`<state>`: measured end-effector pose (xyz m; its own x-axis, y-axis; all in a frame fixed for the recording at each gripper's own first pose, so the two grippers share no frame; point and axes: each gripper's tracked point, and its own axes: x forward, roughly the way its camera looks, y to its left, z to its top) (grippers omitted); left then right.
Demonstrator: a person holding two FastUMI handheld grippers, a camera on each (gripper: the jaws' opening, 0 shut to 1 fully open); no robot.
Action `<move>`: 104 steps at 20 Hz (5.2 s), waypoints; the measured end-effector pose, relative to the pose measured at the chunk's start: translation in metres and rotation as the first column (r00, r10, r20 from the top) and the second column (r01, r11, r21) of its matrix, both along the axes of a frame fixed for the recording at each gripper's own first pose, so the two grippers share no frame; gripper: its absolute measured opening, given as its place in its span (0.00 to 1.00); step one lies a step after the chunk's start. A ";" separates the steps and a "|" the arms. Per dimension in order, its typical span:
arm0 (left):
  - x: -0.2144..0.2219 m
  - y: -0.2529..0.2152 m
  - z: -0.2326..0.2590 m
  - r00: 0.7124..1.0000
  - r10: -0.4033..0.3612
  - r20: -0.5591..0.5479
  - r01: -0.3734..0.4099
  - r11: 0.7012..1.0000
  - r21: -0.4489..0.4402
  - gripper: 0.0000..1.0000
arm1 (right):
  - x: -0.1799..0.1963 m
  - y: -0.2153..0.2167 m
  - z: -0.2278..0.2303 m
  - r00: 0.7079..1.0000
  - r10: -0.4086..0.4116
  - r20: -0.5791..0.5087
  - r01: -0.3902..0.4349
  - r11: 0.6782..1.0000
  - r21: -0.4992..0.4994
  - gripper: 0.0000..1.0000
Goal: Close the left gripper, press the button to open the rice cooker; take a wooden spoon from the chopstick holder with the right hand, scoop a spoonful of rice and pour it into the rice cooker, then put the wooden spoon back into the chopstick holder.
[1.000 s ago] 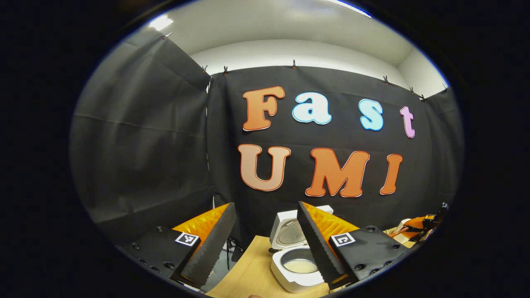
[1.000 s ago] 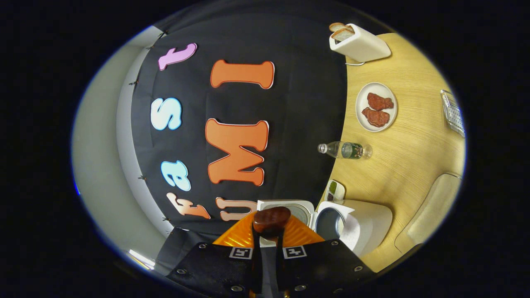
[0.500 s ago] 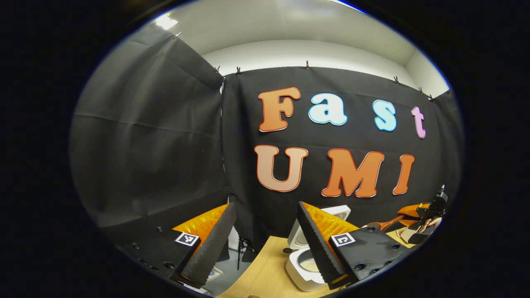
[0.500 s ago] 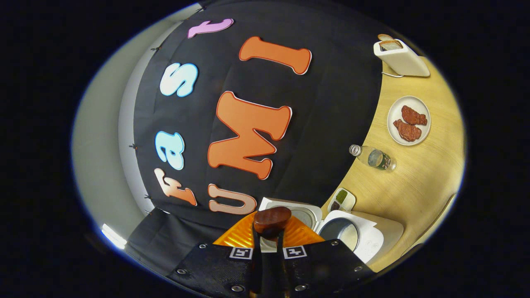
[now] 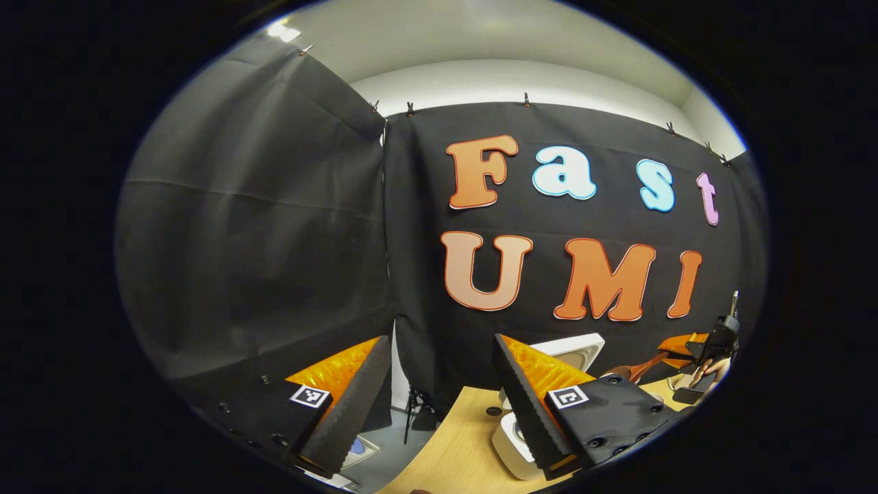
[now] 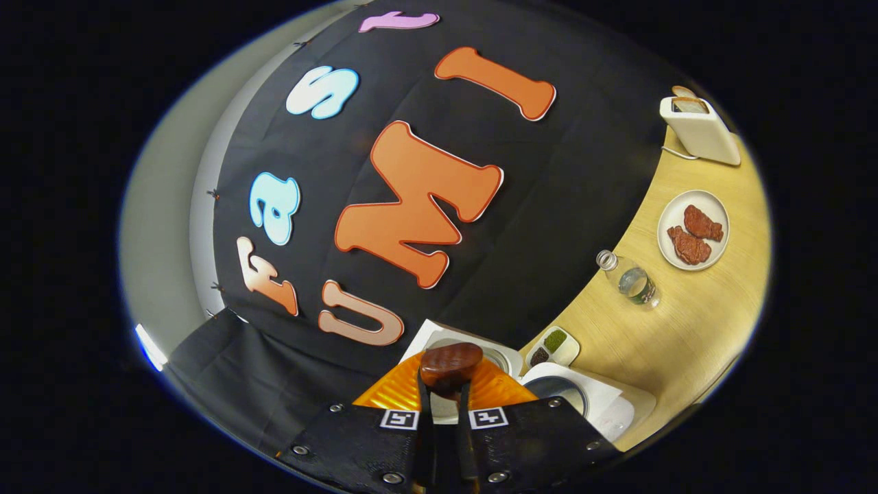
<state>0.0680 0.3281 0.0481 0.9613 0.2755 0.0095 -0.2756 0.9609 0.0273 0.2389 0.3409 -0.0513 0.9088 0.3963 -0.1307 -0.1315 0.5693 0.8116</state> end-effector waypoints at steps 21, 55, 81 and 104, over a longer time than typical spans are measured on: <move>0.011 0.023 -0.010 1.000 0.010 -0.009 -0.010 1.000 -0.006 1.00 | 0.007 0.030 0.000 0.994 0.032 0.101 -0.004 0.965 -0.262 0.12; -0.007 0.018 -0.021 0.999 0.051 -0.013 -0.051 0.998 -0.035 1.00 | -0.029 0.063 -0.008 0.919 0.295 0.260 -0.024 0.702 -0.712 0.12; 0.004 -0.143 -0.027 0.999 0.036 0.005 -0.036 0.999 0.005 0.99 | -0.138 -0.359 -0.105 0.992 -0.119 0.048 0.121 0.743 -0.658 0.12; 0.095 -0.207 0.002 0.998 -0.070 -0.004 0.069 0.996 -0.047 1.00 | -0.136 -0.414 -0.194 0.979 -0.202 0.006 0.134 0.629 -0.766 0.95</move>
<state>0.1635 0.1212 0.0496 0.9781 0.2080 -0.0069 -0.2081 0.9780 -0.0172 0.1033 -0.0732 -0.2449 0.9235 -0.0322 -0.3822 0.0698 0.9939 0.0850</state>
